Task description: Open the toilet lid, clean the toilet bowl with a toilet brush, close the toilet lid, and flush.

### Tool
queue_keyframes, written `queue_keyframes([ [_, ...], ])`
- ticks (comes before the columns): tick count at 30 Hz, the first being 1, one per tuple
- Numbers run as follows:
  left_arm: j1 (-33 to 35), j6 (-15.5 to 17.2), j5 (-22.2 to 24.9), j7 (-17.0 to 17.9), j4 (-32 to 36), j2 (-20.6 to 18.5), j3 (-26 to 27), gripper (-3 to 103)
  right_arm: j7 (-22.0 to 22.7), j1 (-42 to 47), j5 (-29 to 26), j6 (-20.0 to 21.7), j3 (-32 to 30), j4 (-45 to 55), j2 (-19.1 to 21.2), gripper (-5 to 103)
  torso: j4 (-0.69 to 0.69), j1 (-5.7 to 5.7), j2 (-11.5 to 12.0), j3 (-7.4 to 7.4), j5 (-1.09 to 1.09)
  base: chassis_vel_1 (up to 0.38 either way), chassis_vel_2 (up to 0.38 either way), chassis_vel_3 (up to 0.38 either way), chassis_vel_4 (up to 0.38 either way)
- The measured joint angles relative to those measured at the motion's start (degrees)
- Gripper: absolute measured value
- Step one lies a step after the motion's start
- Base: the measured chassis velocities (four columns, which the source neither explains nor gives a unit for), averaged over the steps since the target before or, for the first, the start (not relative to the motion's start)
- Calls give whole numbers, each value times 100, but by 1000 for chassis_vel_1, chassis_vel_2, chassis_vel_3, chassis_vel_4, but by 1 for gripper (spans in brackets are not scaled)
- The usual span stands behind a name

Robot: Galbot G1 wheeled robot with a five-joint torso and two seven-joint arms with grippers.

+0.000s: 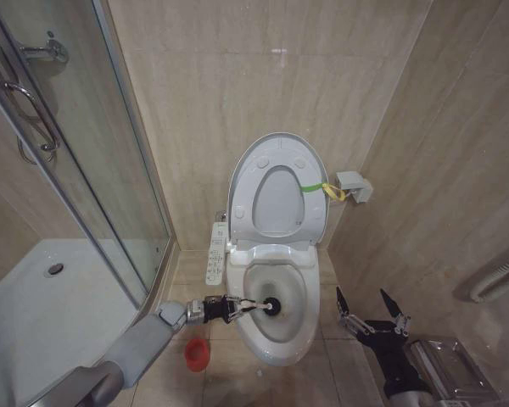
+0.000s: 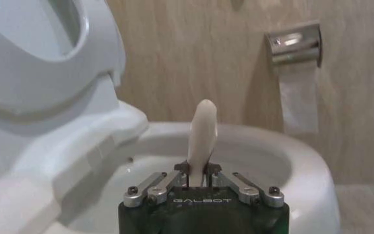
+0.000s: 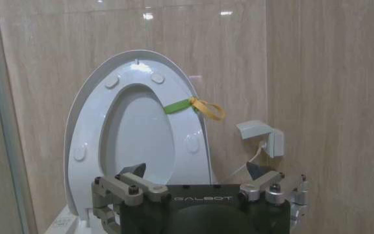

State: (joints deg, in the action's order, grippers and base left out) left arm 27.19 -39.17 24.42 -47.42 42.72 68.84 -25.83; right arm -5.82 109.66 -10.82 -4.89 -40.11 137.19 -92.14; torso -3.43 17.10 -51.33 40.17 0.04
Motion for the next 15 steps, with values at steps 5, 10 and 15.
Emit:
queue_keyframes([
  [5,140,348,330,134,912,-522,160,16,0,0,0,0,0,0,1,100,1,0,0,0,0,0,0,0,0],
  [10,233,508,492,219,1516,-892,203,16,-2,0,0,0,0,0,0,100,3,0,0,0,0,0,0,0,0],
  [15,466,740,893,316,2234,-1185,197,16,-1,0,0,0,0,0,1,100,3,0,0,0,1,0,0,0,0],
])
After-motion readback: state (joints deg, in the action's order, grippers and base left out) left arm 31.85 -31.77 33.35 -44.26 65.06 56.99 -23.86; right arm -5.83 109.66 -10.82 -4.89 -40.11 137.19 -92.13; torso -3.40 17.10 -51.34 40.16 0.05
